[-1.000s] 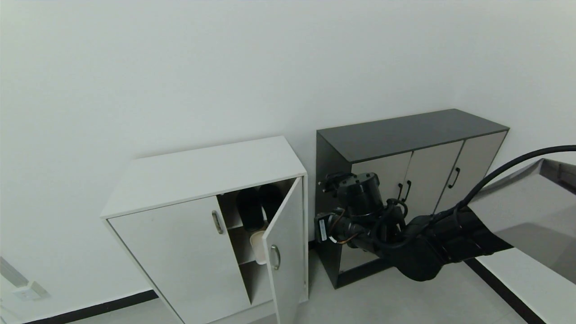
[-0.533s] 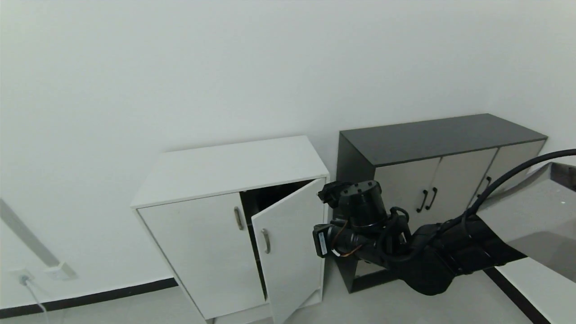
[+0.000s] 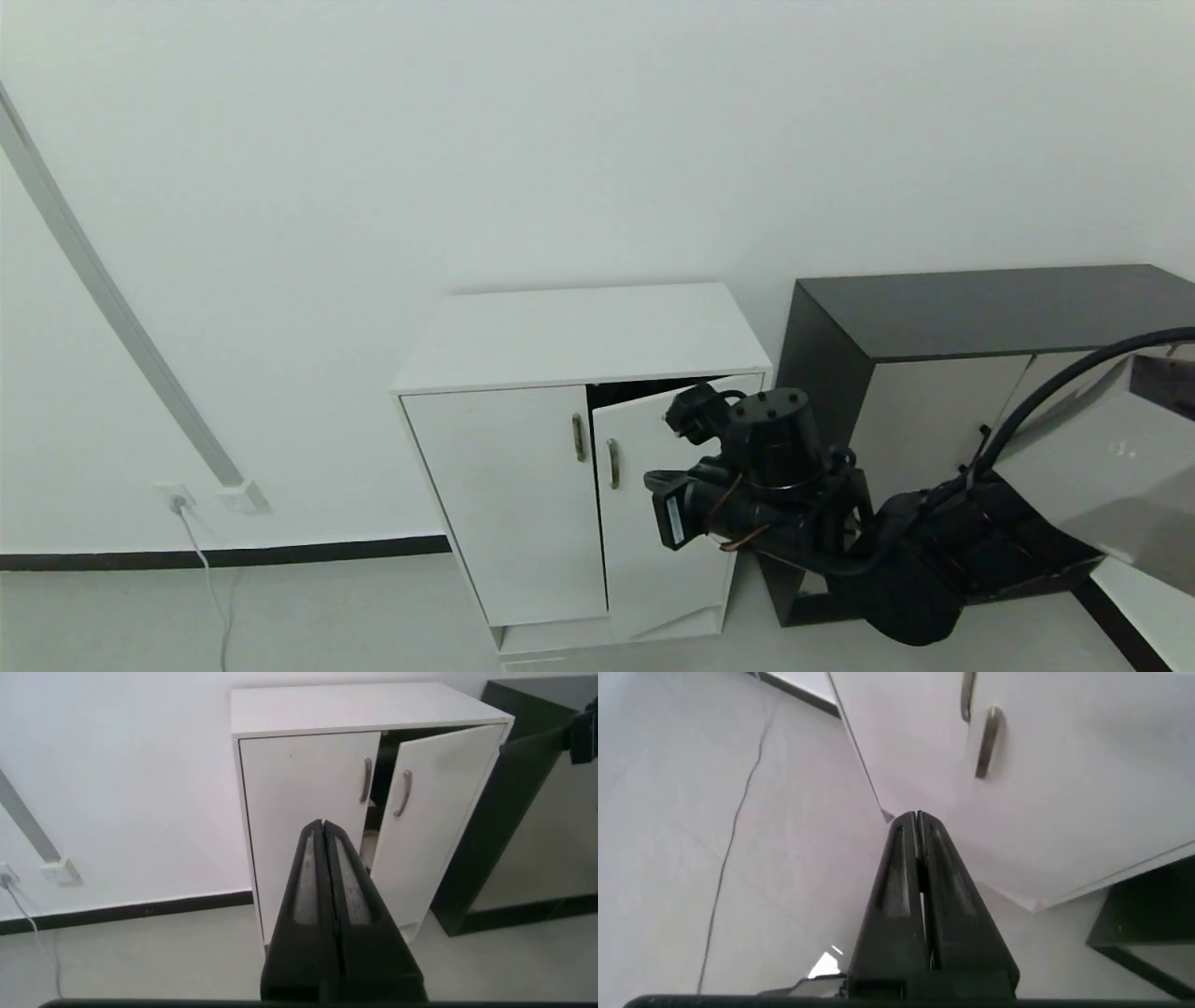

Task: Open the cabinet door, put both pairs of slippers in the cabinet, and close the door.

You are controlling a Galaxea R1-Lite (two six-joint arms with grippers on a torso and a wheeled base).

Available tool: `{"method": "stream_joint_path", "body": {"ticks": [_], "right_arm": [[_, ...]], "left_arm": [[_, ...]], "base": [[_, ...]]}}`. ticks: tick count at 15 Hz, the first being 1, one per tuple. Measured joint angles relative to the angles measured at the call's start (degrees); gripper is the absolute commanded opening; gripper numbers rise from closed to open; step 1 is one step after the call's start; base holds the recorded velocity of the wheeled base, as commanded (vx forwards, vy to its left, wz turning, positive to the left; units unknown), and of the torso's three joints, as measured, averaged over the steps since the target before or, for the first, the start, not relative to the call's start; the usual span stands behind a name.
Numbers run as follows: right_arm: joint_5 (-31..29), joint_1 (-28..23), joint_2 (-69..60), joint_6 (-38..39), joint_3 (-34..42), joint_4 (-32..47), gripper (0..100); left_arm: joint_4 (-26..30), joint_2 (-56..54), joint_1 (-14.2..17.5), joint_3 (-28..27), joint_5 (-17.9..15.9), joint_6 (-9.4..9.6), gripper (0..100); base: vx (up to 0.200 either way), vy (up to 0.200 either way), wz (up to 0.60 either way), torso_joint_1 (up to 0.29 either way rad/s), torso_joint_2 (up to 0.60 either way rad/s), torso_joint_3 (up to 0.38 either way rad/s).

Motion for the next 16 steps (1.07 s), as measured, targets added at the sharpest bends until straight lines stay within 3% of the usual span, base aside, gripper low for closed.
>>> {"method": "stream_joint_path", "body": {"ticks": [5, 16], "right_arm": [[3.4, -0.5, -0.5, -1.6, 8.9, -8.7, 0], [4.0, 0.6, -0.4, -1.5, 19.3, -15.1, 0]], "left_arm": [[0.0, 0.0, 0.0, 0.0, 0.0, 0.06, 0], [0.0, 0.0, 0.0, 0.0, 0.0, 0.15, 0]], "base": [[0.000, 0.000, 0.00, 0.000, 0.00, 0.000], [0.182, 0.000, 0.00, 0.002, 0.00, 0.002]]}}
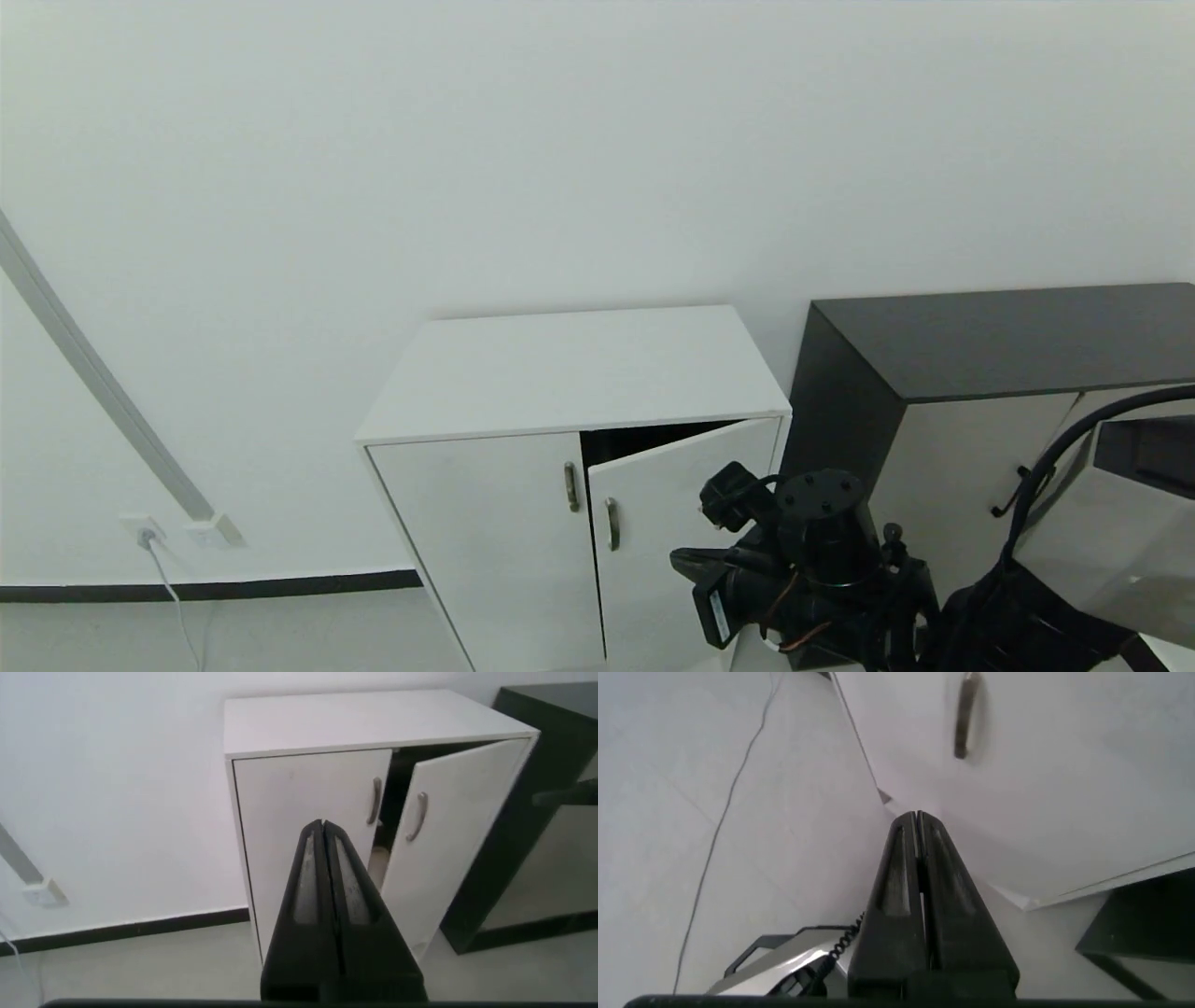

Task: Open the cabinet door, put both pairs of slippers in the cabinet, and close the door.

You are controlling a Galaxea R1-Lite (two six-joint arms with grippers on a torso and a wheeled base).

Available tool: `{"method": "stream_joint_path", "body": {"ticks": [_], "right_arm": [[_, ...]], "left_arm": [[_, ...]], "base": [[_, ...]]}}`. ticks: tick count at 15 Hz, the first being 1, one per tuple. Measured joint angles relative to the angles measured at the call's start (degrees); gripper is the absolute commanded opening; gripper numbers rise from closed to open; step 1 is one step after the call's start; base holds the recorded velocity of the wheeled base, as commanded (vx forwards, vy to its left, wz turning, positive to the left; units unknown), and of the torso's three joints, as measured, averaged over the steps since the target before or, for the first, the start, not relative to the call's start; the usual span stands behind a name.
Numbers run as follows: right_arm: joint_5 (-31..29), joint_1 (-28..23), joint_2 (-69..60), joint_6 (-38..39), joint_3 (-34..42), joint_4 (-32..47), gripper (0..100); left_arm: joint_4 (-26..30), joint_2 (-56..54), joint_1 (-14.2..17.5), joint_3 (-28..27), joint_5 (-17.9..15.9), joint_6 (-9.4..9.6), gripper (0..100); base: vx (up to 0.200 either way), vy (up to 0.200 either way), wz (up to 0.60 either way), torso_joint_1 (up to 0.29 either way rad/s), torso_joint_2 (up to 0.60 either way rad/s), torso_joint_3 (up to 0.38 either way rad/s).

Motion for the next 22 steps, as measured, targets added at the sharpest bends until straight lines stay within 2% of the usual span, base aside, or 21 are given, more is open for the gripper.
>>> {"method": "stream_joint_path", "body": {"ticks": [5, 12, 22], "right_arm": [[-0.2, 0.0, 3.6, 0.0, -1.1, -2.6, 0], [-0.8, -2.1, 9.1, -0.2, -6.6, -2.5, 0], [-0.8, -5.5, 16.7, -0.5, -18.0, -0.1, 0]], "left_arm": [[0.0, 0.0, 0.0, 0.0, 0.0, 0.05, 0], [0.0, 0.0, 0.0, 0.0, 0.1, -0.15, 0], [0.0, 0.0, -0.1, 0.0, 0.1, -0.15, 0]], "base": [[0.000, 0.000, 0.00, 0.000, 0.00, 0.000], [0.000, 0.000, 0.00, 0.000, 0.00, 0.000], [0.000, 0.000, 0.00, 0.000, 0.00, 0.000]]}}
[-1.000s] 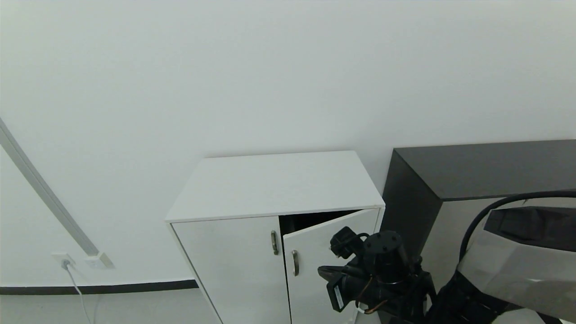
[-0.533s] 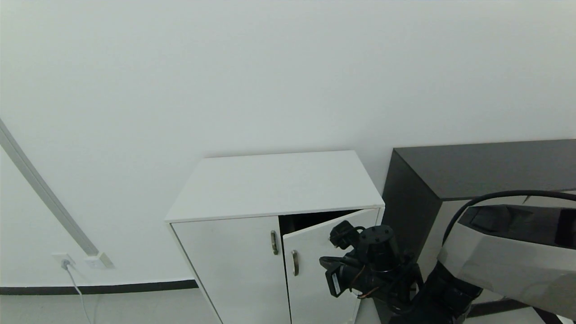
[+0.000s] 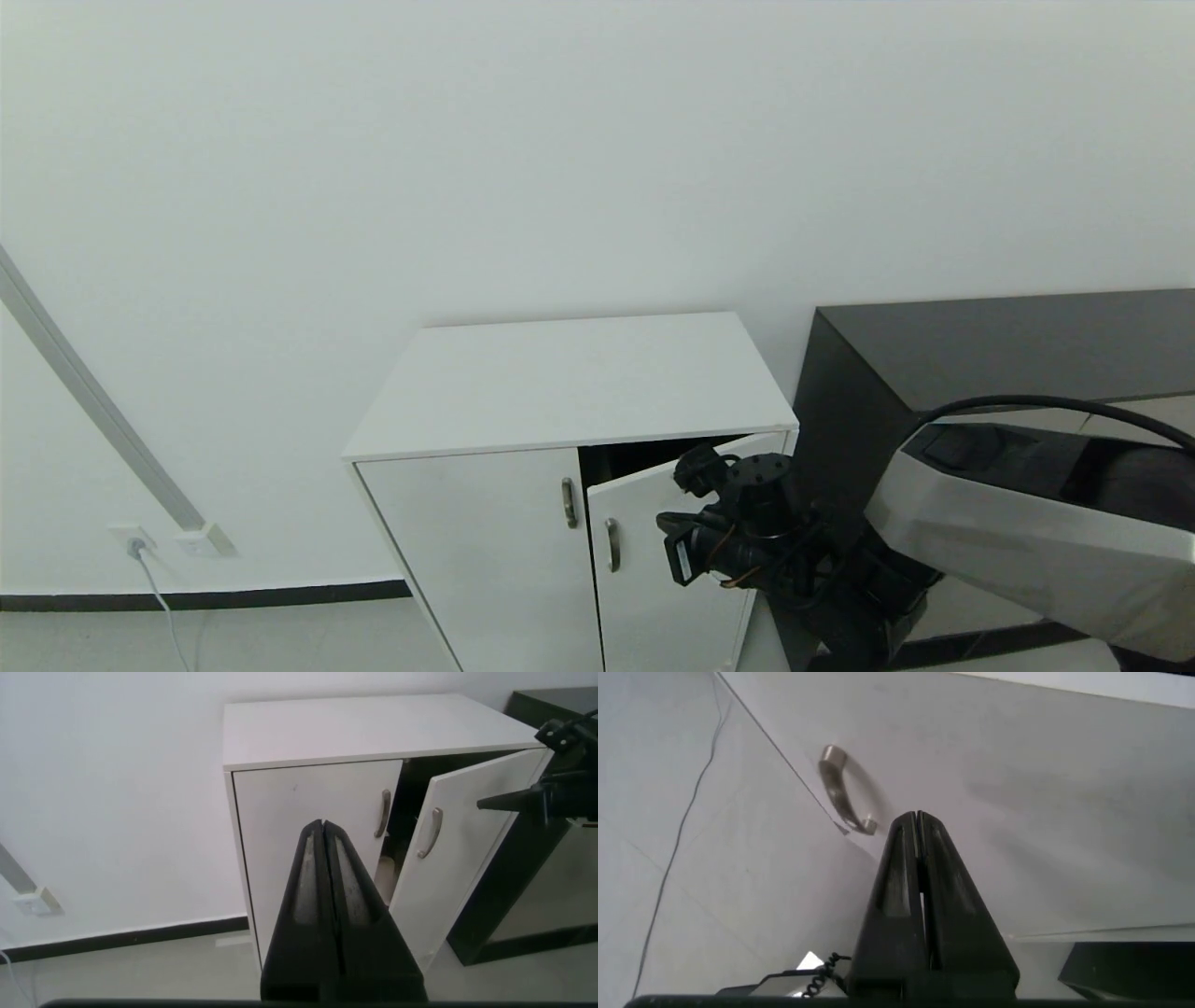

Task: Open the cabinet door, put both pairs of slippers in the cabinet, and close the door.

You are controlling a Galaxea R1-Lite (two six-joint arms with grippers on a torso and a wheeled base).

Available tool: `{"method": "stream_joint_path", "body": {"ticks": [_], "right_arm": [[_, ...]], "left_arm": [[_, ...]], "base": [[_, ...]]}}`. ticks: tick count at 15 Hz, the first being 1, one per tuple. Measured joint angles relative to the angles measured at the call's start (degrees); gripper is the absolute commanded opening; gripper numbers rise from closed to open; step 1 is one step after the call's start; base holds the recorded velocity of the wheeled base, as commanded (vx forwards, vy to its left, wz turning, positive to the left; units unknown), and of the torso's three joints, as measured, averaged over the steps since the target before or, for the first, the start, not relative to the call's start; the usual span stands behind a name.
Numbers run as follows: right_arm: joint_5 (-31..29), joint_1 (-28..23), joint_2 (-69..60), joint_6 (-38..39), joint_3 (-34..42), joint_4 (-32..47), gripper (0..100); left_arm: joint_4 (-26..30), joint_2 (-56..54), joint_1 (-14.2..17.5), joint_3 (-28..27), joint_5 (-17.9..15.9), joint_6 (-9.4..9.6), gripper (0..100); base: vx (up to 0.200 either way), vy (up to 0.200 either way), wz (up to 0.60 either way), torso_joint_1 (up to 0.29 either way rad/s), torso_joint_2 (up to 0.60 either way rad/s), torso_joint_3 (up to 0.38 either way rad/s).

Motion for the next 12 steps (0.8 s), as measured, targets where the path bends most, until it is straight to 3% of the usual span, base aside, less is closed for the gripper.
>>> {"method": "stream_joint_path", "body": {"ticks": [6, 12], "right_arm": [[0.0, -1.7, 1.8, 0.0, -7.3, 6.1, 0], [0.1, -2.0, 3.4, 0.0, -11.5, 7.4, 0]], "left_arm": [[0.0, 0.0, 0.1, 0.0, 0.0, 0.00, 0], [0.0, 0.0, 0.1, 0.0, 0.0, -0.02, 0]], "base": [[0.000, 0.000, 0.00, 0.000, 0.00, 0.000], [0.000, 0.000, 0.00, 0.000, 0.00, 0.000]]}}
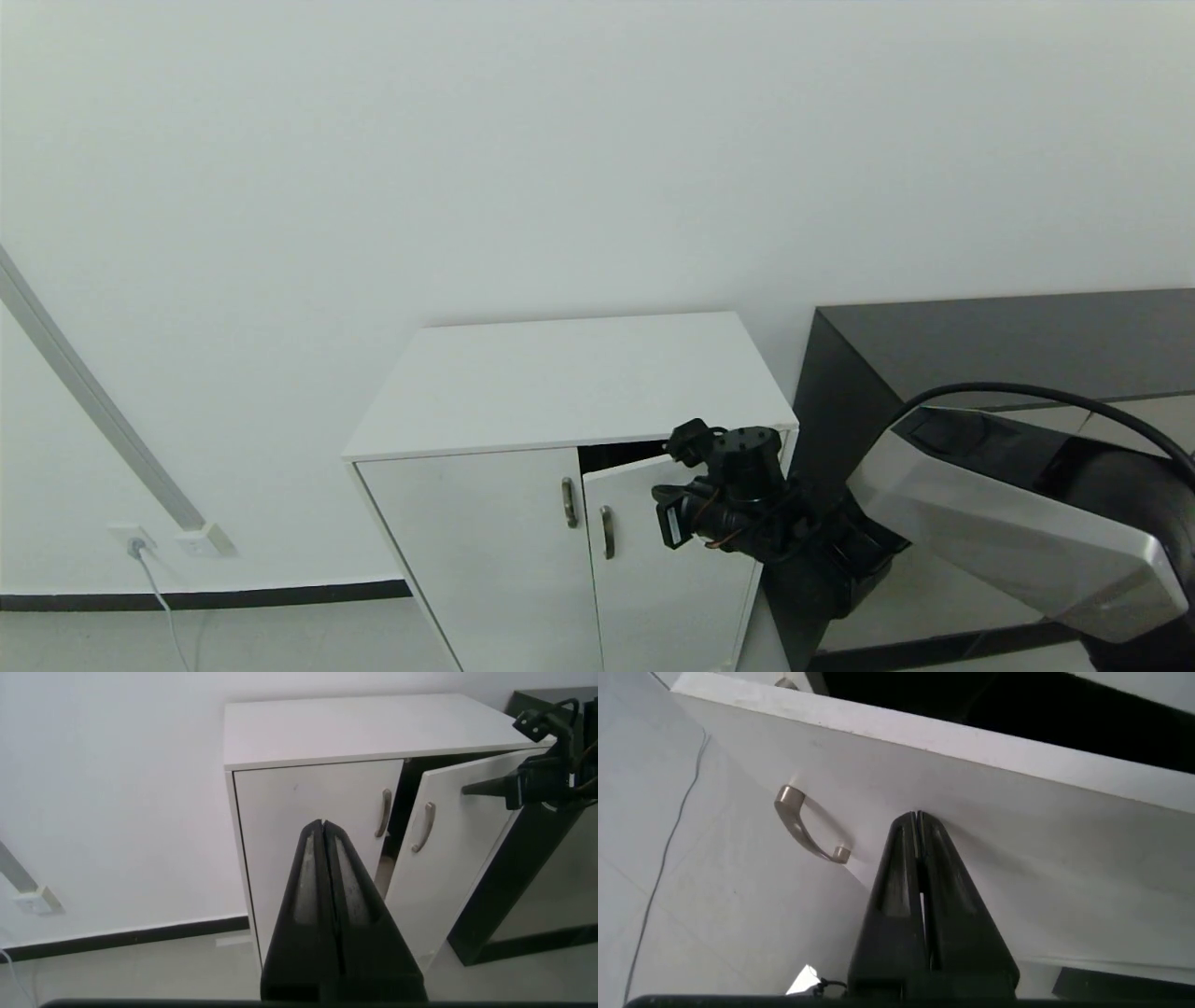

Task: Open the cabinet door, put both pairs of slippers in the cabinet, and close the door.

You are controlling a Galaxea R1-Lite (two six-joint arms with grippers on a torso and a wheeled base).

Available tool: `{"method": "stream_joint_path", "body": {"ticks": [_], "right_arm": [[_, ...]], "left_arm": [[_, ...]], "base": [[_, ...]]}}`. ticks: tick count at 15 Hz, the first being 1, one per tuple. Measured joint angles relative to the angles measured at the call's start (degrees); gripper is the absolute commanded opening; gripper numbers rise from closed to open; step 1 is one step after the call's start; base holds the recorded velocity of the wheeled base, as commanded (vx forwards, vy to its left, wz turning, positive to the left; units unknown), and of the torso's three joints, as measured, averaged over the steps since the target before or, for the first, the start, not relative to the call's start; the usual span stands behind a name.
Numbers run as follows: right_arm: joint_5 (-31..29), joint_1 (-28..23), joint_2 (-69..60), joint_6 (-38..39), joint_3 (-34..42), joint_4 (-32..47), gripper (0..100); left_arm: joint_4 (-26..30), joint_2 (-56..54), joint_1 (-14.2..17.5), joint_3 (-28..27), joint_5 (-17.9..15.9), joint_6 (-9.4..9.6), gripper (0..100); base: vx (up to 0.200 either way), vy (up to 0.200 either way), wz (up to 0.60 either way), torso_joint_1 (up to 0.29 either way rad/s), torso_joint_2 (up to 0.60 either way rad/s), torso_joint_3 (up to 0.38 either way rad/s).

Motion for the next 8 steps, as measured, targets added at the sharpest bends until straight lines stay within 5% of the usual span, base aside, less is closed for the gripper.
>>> {"method": "stream_joint_path", "body": {"ticks": [8], "right_arm": [[0.0, -0.5, 1.5, 0.0, -4.5, 3.5, 0]], "left_arm": [[0.0, 0.0, 0.0, 0.0, 0.0, 0.02, 0]], "base": [[0.000, 0.000, 0.00, 0.000, 0.00, 0.000]]}}
